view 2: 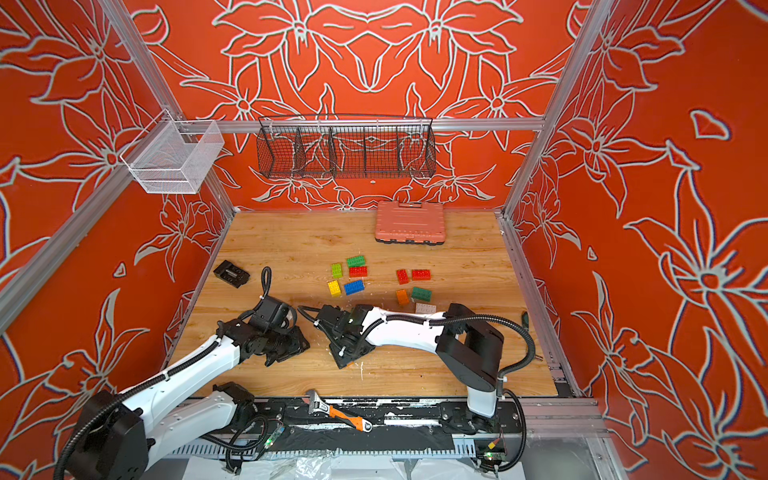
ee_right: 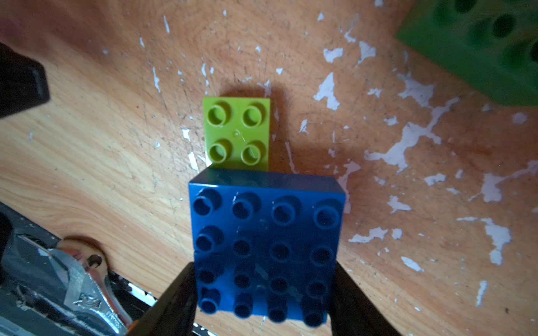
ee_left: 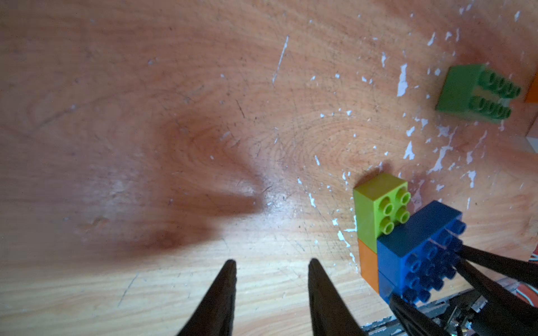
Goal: Assemble a rectangle with lego
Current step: Assemble the lego brick with the lego brick.
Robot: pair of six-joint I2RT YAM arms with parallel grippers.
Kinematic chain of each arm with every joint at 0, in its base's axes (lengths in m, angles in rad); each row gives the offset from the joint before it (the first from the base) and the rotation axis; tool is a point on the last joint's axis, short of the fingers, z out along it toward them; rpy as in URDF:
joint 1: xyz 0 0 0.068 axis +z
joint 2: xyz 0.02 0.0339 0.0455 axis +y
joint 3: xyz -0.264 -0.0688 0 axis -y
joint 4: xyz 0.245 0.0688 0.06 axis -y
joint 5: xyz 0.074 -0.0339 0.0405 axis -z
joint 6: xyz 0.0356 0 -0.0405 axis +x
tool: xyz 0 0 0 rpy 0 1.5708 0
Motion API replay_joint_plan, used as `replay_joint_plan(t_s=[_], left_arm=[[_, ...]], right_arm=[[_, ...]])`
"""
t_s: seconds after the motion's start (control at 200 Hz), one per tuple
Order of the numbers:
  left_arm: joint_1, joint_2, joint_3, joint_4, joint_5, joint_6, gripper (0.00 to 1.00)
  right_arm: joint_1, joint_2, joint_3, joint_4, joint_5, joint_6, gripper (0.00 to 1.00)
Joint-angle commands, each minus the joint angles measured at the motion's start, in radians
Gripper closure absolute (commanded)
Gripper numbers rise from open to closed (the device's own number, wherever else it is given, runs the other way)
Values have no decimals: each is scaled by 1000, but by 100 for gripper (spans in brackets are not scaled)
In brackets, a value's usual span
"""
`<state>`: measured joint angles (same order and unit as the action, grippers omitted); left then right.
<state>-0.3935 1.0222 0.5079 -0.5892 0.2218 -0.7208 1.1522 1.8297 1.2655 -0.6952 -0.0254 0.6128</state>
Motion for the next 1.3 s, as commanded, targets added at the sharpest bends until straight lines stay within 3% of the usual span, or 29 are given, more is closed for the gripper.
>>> replay_joint_plan(t_s=[0.0, 0.53, 0.711, 0.846, 0.966, 1.171, 1.296], left_arm=[[7, 15, 3, -1, -2, 11, 60], [7, 18, -2, 2, -5, 11, 60], [7, 7, -5, -3, -8, 5, 60], [7, 3, 1, -7, -12, 3, 60], [7, 1, 10, -18, -14, 4, 60], [7, 1, 9, -17, -15, 3, 59], [7, 3, 14, -17, -17, 6, 58]], right_arm=[[8, 104, -35, -36, 31, -6, 60], [36, 182, -30, -58, 48, 22, 60], [37, 140, -12, -70, 55, 21, 59], [37, 101, 41, -109, 71, -2, 49], [37, 66, 83, -127, 87, -9, 30], [36, 42, 140, -149, 94, -16, 19], [37, 35, 167, -175, 97, -16, 18]])
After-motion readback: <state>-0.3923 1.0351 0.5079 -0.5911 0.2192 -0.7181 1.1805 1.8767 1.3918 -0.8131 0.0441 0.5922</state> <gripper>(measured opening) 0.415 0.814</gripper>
